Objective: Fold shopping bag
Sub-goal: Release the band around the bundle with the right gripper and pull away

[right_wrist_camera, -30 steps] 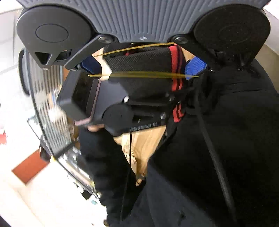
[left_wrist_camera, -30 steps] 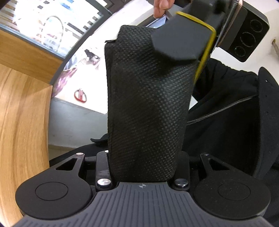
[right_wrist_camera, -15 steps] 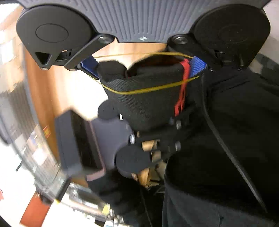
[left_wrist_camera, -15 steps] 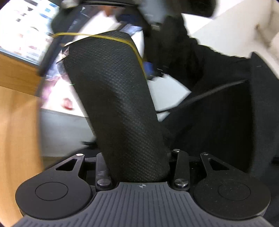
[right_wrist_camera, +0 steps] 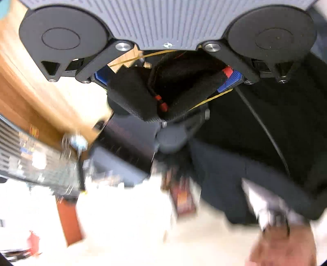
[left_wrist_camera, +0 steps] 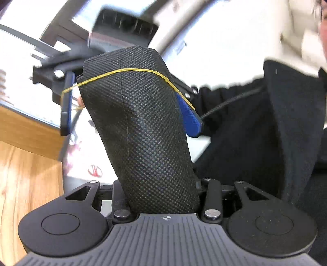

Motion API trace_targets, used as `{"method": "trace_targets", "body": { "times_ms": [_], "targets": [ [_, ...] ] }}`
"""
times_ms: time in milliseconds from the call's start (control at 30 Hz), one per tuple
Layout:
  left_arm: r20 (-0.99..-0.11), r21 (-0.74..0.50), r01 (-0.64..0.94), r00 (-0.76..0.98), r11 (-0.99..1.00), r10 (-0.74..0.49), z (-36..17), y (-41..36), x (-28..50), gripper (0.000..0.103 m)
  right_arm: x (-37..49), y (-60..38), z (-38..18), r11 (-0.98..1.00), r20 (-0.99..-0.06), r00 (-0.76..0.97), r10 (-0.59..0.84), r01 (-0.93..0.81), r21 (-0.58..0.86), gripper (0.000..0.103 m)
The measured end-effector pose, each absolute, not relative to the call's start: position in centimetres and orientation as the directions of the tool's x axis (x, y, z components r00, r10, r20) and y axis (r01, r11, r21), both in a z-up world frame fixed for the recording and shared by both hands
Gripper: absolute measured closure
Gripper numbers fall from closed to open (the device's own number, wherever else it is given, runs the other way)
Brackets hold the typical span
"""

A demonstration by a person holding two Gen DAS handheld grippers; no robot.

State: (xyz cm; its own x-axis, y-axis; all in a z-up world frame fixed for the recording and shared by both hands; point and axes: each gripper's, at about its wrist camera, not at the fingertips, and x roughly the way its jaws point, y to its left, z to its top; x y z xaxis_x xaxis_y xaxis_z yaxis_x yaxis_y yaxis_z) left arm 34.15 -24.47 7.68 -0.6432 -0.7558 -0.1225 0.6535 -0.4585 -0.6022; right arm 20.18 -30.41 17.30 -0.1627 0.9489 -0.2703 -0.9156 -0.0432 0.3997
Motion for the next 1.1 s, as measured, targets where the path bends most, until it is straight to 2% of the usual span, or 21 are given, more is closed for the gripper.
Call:
{"method": "trace_targets", "body": {
  "times_ms": [67,133,233,267,367,467,533,600,733,833,933,1033,1100],
  "targets": [
    [-0.085,-0.618,0.648,-0.617,-0.445,-0.782,8.3,-21.6,34.1,0.061,21.6,-31.0,15.3,-0.068,-0.135,-0.157,0.978,-0.860,0.506,0.000],
    [-0.078,-0.607,0.666,-0.593,-0.434,-0.801,8.4,-17.8,34.1,0.061,22.6,-31.6,13.9,-0.114,-0.048,-0.175,0.983,-0.800,0.589,0.000],
    [-0.064,-0.590,0.693,-0.551,-0.413,-0.832,8.7,-15.1,34.0,0.060,24.2,-31.1,13.0,-0.129,-0.060,-0.224,0.973,-0.737,0.663,0.000],
    [-0.071,-0.579,0.708,-0.538,-0.405,-0.840,9.0,-15.2,33.9,0.060,24.6,-30.7,13.4,-0.116,-0.099,-0.241,0.965,-0.737,0.665,0.000],
    [-0.075,-0.517,0.760,-0.499,-0.395,-0.863,8.9,-15.8,33.6,0.060,25.0,-29.3,17.2,-0.043,-0.325,-0.284,0.902,-0.809,0.586,0.001],
    [-0.028,-0.444,0.802,-0.459,-0.400,-0.888,11.6,-12.5,37.7,0.060,26.0,-26.6,20.9,-0.024,-0.532,-0.363,0.765,-0.842,0.540,0.001],
    [0.008,-0.402,0.831,-0.416,-0.384,-0.909,13.6,-9.9,41.2,0.060,26.3,-25.1,23.0,-0.026,-0.612,-0.382,0.692,-0.861,0.508,0.001],
    [0.036,-0.362,0.856,-0.381,-0.368,-0.924,14.2,-10.3,40.2,0.060,26.9,-23.7,25.2,-0.021,-0.687,-0.393,0.612,-0.876,0.482,0.001],
    [0.068,-0.260,0.901,-0.342,-0.348,-0.937,14.8,-9.8,38.3,0.060,27.6,-22.3,28.3,-0.019,-0.774,-0.390,0.499,-0.898,0.440,0.001],
    [0.129,-0.215,0.910,-0.335,-0.356,-0.934,15.3,-9.0,36.2,0.060,26.9,-20.4,31.3,-0.068,-0.869,-0.357,0.344,-0.932,0.356,0.001],
    [0.194,-0.181,0.917,-0.322,-0.356,-0.927,15.9,-8.5,35.1,0.060,26.1,-18.4,33.3,-0.092,-0.908,-0.332,0.257,-0.943,0.319,0.001],
    [0.299,-0.197,0.907,-0.305,-0.371,-0.904,19.1,-8.7,33.4,0.060,26.0,-16.6,34.9,-0.084,-0.895,-0.353,0.273,-0.935,0.344,0.001],
    [0.321,-0.218,0.905,-0.287,-0.366,-0.902,19.1,-7.8,34.2,0.060,26.9,-16.8,35.4,-0.050,-0.853,-0.365,0.374,-0.926,0.374,0.000]
  ]
}}
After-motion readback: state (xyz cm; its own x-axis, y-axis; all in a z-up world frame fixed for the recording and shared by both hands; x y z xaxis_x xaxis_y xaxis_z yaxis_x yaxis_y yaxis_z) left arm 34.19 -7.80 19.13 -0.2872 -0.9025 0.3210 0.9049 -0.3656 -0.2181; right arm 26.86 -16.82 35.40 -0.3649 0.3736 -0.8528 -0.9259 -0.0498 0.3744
